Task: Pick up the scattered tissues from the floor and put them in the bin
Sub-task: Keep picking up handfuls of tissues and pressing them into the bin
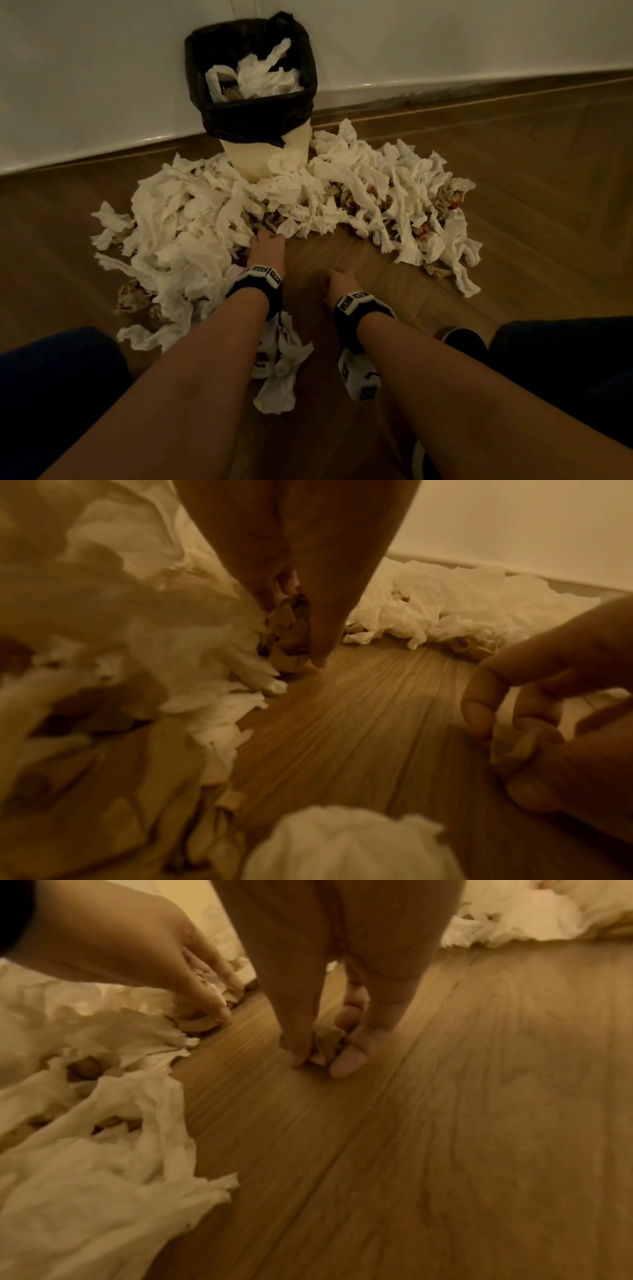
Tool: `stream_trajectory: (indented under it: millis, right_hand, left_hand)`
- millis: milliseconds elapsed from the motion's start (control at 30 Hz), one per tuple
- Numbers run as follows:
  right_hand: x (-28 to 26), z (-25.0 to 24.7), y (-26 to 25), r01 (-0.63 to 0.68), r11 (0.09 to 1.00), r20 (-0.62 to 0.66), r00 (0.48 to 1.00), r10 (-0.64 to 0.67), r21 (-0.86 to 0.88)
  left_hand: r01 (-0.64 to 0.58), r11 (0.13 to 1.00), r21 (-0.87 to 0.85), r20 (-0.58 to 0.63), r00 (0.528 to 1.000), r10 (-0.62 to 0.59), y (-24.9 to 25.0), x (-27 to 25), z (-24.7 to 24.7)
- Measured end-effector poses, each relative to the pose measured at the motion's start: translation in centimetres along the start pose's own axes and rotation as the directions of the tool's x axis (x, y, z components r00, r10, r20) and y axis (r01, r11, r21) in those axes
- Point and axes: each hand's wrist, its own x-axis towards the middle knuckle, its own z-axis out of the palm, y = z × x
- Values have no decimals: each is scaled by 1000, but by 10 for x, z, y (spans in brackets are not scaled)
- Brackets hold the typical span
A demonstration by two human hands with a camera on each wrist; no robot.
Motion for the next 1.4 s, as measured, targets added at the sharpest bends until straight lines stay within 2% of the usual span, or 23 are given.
stream_trajectory:
  millis: [100, 267, 333, 467, 600, 833, 967, 1067, 1167, 1267, 1400]
  right_hand:
    - [-2, 0, 6, 39, 999, -46, 998, -38, 33]
    - [-2, -2, 9, 55, 998, -18, 998, -55, 41]
    - [-2, -2, 9, 51, 998, -24, 998, -50, 40]
    - [-4, -2, 8, 54, 997, -55, 997, -51, 46]
    - [-6, -2, 9, 78, 994, -134, 989, -68, 75]
    - [-1, -11, 8, 85, 958, -164, 986, -40, 273]
    - [3, -12, 11, 78, 943, -164, 986, -25, 323]
    - [5, -17, 12, 56, 927, -117, 993, -13, 372]
    - [2, -25, 10, 30, 866, -76, 997, 10, 500]
    - [-5, -38, 6, -18, 720, -23, 999, 47, 694]
    - [-16, -56, 1, 21, 654, -58, 998, 34, 756]
  left_hand:
    - [-34, 998, -58, 37, 999, 36, -7, 4, 0]
    - [-52, 998, 44, 198, 979, 42, -19, 9, 8]
    - [-42, 998, 45, 223, 974, 30, -21, 9, 13]
    - [-3, 1000, -12, 133, 991, 5, -27, 9, 16]
    - [-47, 996, -73, 32, 998, 49, -30, 10, 9]
    - [35, 963, -266, -38, 998, -47, -32, 9, 1]
    - [41, 954, -296, -51, 997, -59, -32, 12, 1]
    - [-1, 975, -221, -86, 996, -19, -30, 12, -2]
    - [-13, 980, -198, -133, 991, -14, -24, 10, -9]
    - [-44, 932, -359, -152, 988, -12, -17, 10, -17]
    - [-106, 842, -529, -236, 972, -26, -4, 6, -38]
